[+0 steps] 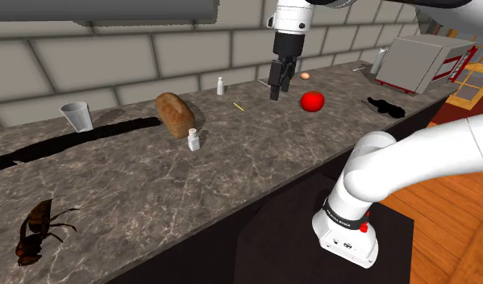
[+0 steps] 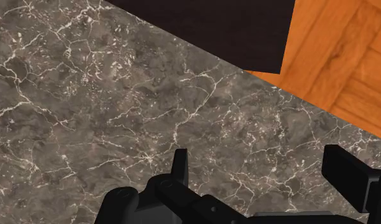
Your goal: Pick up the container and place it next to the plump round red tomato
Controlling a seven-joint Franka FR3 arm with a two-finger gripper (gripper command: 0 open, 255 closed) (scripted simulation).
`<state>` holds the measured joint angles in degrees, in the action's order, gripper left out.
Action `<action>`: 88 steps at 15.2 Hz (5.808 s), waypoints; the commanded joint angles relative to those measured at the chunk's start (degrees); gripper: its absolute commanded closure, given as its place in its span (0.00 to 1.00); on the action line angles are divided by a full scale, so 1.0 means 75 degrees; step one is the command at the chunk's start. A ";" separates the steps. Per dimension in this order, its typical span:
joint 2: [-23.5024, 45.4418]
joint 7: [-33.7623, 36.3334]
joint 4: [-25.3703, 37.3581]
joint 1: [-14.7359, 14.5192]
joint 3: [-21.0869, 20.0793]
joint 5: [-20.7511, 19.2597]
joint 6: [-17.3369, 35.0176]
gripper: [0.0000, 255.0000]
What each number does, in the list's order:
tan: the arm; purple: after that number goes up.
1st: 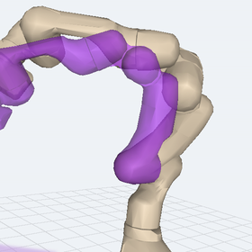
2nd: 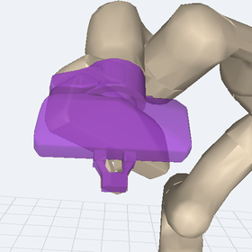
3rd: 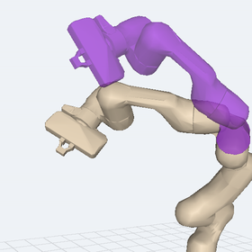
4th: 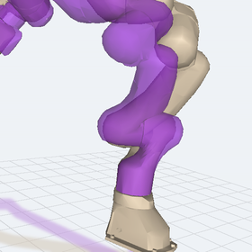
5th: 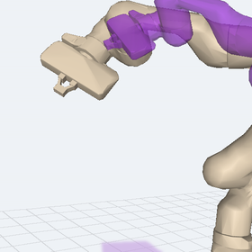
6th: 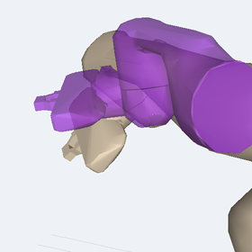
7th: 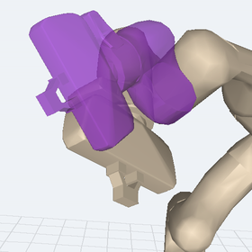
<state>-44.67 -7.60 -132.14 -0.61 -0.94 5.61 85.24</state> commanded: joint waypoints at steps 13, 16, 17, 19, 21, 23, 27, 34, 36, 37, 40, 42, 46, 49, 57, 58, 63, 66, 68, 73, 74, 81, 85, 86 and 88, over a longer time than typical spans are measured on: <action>0.2363 0.0269 -0.0305 -0.0079 -0.0639 0.0028 0.3295 0.00; 0.3116 0.0378 -0.0126 -0.0076 -0.0786 -0.0050 0.4020 0.00; 0.3376 0.0421 -0.0044 -0.0073 -0.0834 -0.0087 0.4248 0.00; 0.3907 0.0517 0.0154 -0.0067 -0.0923 -0.0182 0.4680 0.00; 0.4451 0.0627 0.0394 -0.0059 -0.1007 -0.0303 0.5078 0.00; 0.5004 0.0753 0.0678 -0.0057 -0.1078 -0.0453 0.5440 0.00; 0.6128 0.1045 0.1374 -0.0085 -0.1170 -0.0830 0.6041 0.00; 0.7010 0.1259 0.1652 -0.0139 -0.1166 -0.1129 0.6717 0.00; 0.7151 0.1286 0.1615 -0.0146 -0.1158 -0.1170 0.6892 0.00; 0.7191 0.1294 0.1603 -0.0148 -0.1155 -0.1181 0.6942 0.00; 0.7193 0.1294 0.1605 -0.0148 -0.1155 -0.1181 0.6942 0.00; 0.7193 0.1294 0.1605 -0.0148 -0.1155 -0.1181 0.6942 0.00; 0.7192 0.1294 0.1605 -0.0148 -0.1155 -0.1181 0.6941 1.00; 0.7192 0.1294 0.1605 -0.0148 -0.1155 -0.1181 0.6941 1.00; 0.7079 0.1268 0.1682 -0.0142 -0.1163 -0.1146 0.6754 1.00; 0.7028 0.1256 0.1725 -0.0139 -0.1166 -0.1130 0.6660 1.00; 0.6781 0.1202 0.1959 -0.0129 -0.1178 -0.1057 0.6184 1.00; 0.6650 0.1174 0.2119 -0.0124 -0.1182 -0.1019 0.5896 1.00; 0.6570 0.1157 0.2234 -0.0121 -0.1184 -0.0997 0.5703 1.00; 0.6398 0.1122 0.2551 -0.0116 -0.1186 -0.0950 0.5216 1.00; 0.6368 0.1115 0.2619 -0.0115 -0.1186 -0.0943 0.5119 1.00; 0.6202 0.1081 0.3147 -0.0111 -0.1186 -0.0900 0.4428 1.00; 0.6142 0.1067 0.3488 -0.0110 -0.1186 -0.0884 0.4028 1.00; 0.6132 0.1064 0.3578 -0.0110 -0.1186 -0.0882 0.3928 1.00; 0.6115 0.1059 0.3763 -0.0109 -0.1186 -0.0877 0.3726 1.00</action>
<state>1.25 0.39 -104.68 -1.45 -9.85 -1.00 114.03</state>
